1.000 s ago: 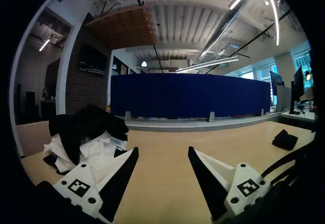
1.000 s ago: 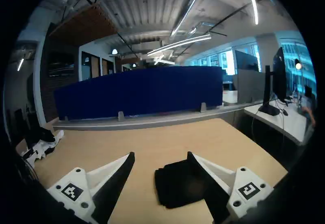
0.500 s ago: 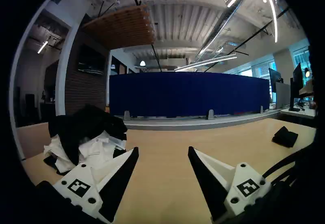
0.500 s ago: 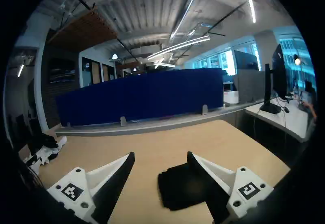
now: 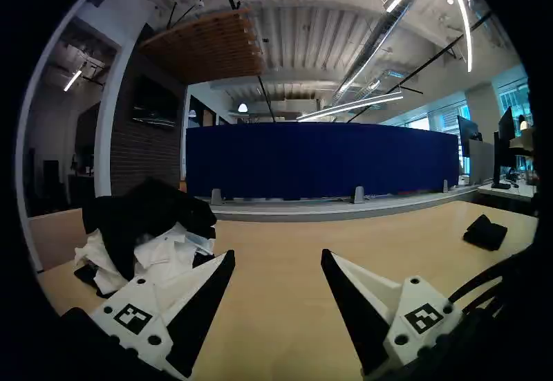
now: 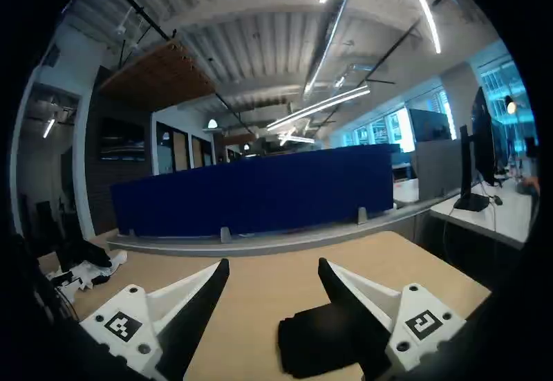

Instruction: Fold towel

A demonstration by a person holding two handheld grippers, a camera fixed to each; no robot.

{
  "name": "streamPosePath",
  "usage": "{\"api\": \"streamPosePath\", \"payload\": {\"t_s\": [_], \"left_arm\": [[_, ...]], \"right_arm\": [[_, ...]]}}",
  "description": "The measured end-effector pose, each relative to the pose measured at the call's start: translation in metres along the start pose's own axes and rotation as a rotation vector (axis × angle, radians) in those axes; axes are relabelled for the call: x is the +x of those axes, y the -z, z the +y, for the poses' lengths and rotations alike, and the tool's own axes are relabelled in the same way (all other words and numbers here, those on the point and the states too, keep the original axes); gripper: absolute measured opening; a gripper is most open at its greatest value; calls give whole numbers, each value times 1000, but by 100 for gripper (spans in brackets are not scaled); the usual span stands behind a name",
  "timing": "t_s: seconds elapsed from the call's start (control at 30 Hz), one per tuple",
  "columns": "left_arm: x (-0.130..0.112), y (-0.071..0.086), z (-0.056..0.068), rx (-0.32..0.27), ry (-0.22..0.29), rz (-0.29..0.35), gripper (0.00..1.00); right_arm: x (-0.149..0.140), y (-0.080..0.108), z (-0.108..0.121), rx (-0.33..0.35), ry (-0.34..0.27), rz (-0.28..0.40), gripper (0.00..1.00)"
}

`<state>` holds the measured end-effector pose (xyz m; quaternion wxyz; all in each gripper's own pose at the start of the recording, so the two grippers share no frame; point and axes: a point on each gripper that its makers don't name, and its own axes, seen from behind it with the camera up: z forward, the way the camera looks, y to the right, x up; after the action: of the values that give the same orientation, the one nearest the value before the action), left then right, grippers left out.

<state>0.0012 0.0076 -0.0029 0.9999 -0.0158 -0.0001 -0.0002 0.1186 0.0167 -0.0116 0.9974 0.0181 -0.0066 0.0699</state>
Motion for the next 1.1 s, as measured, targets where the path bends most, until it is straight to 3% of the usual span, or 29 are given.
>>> {"api": "streamPosePath", "payload": {"t_s": [0.37,0.57,0.8,1.1], "left_arm": [[0,0,0,0,0,0,92],[0,0,0,0,0,0,93],[0,0,-1,0,0,0,93],[0,0,-1,0,0,0,93]], "right_arm": [[-46,-1,30,-40,-13,30,100],[-68,-6,27,-30,-34,30,100],[-82,-10,32,-50,-101,43,100],[-95,-11,31,-48,-103,36,100]]}}
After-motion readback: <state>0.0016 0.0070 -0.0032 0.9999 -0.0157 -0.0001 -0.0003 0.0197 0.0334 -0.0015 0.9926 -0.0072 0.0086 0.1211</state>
